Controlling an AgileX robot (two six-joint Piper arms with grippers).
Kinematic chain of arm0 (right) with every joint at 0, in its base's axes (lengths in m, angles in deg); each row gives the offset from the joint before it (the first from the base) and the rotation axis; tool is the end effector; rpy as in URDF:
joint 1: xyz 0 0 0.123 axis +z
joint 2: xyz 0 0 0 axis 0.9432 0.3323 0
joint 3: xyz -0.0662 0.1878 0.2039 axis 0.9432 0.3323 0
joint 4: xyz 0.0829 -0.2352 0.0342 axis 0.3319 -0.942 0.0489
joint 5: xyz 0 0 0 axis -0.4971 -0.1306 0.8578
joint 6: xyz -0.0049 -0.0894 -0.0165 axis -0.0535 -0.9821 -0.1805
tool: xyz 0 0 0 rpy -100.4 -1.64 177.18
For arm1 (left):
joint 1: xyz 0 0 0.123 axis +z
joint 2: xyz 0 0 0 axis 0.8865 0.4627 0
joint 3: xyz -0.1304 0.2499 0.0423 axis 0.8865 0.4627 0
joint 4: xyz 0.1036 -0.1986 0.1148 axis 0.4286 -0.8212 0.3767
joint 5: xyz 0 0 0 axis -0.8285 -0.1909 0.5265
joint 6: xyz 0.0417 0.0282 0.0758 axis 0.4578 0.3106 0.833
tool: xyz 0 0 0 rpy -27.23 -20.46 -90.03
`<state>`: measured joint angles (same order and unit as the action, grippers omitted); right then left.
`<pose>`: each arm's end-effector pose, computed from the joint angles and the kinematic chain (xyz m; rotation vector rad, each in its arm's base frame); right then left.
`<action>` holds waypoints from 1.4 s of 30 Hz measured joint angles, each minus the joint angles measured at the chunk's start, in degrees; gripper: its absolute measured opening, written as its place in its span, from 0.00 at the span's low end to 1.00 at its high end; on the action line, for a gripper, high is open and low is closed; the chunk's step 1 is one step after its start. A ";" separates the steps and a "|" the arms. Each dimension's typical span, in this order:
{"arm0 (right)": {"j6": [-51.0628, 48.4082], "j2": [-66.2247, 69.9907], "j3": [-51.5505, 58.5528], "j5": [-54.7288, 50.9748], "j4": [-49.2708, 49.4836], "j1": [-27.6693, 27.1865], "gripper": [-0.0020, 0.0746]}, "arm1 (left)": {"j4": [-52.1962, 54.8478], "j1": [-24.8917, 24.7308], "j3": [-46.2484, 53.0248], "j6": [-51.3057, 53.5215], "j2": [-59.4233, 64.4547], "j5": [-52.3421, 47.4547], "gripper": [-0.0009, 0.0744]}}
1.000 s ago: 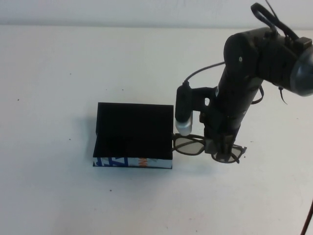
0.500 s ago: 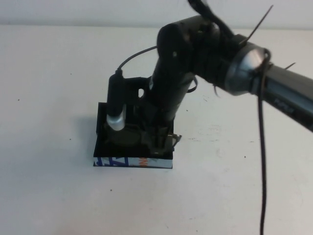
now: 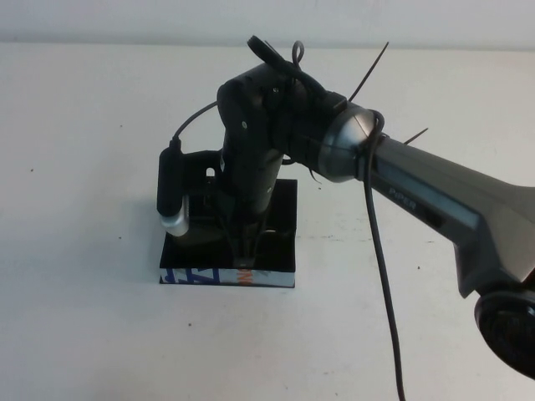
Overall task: Return glasses to glasses case
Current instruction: Place the glasses in the glasses case
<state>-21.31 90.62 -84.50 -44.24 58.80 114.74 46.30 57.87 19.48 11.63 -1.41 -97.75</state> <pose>0.3472 0.3363 0.2400 -2.1306 1.9018 -0.0388 0.0524 0.0029 0.1699 0.0406 1.8844 0.0318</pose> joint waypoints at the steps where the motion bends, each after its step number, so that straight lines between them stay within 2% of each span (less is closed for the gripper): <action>1: 0.00 0.08 0.00 0.00 -0.11 0.00 0.05 | 0.00 0.00 0.00 0.00 0.00 0.00 0.01; 42: 4.07 1.28 -0.46 0.00 -4.32 1.58 0.05 | 0.00 0.00 0.00 0.00 0.00 0.00 0.01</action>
<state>-17.25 91.91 -84.96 -44.24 54.48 116.32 46.30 57.87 19.48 11.63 -1.41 -97.75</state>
